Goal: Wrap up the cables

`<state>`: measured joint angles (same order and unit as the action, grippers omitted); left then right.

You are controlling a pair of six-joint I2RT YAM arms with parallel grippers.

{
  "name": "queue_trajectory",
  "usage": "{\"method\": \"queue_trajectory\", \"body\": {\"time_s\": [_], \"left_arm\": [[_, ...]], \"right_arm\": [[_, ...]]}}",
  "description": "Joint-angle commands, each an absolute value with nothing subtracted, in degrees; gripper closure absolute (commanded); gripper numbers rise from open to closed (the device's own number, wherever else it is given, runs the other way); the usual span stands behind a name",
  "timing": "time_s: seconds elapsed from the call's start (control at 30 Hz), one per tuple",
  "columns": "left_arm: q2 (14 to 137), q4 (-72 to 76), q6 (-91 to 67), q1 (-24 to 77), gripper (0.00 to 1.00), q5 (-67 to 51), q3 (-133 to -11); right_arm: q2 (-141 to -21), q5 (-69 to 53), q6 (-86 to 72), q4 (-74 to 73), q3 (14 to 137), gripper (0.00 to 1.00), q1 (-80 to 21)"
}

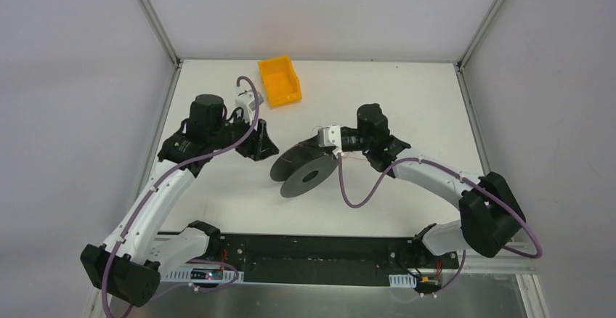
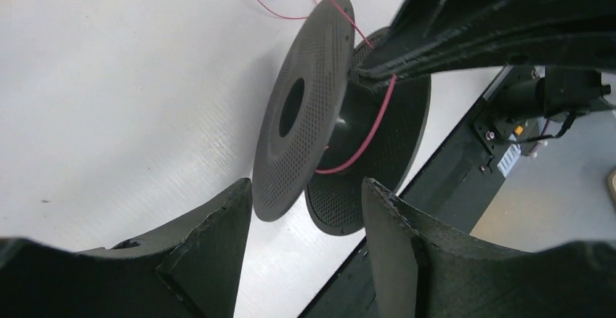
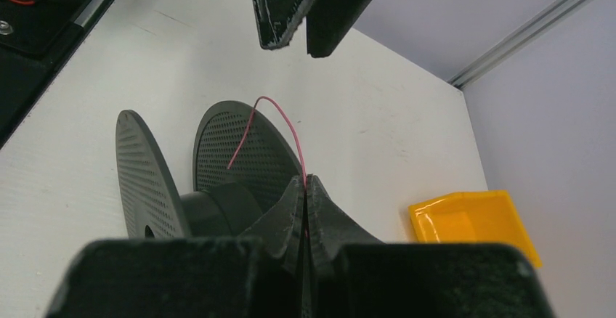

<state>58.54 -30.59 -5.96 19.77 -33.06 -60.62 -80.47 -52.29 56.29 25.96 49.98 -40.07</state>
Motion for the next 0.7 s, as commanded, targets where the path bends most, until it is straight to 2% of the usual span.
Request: {"method": "queue_trajectory", "body": {"time_s": [0.0,0.33,0.67], "left_arm": [[52.5,-21.2,-2.3,19.5,0.43,-40.1,-55.1],[55.3,-15.4,0.9,19.9,0.42,-40.7,-49.5],[59.1,-13.8,5.2,25.7,0.43,-35.6,-48.0]], "right_arm": [[-80.3,-51.1,58.7,29.1,48.3,1.0,-40.7],[-80.6,-47.3,56.1,35.7,43.2,1.0,-41.9],[-81.3,-46.1,54.5,36.9,42.8,1.0,-41.9]]}}
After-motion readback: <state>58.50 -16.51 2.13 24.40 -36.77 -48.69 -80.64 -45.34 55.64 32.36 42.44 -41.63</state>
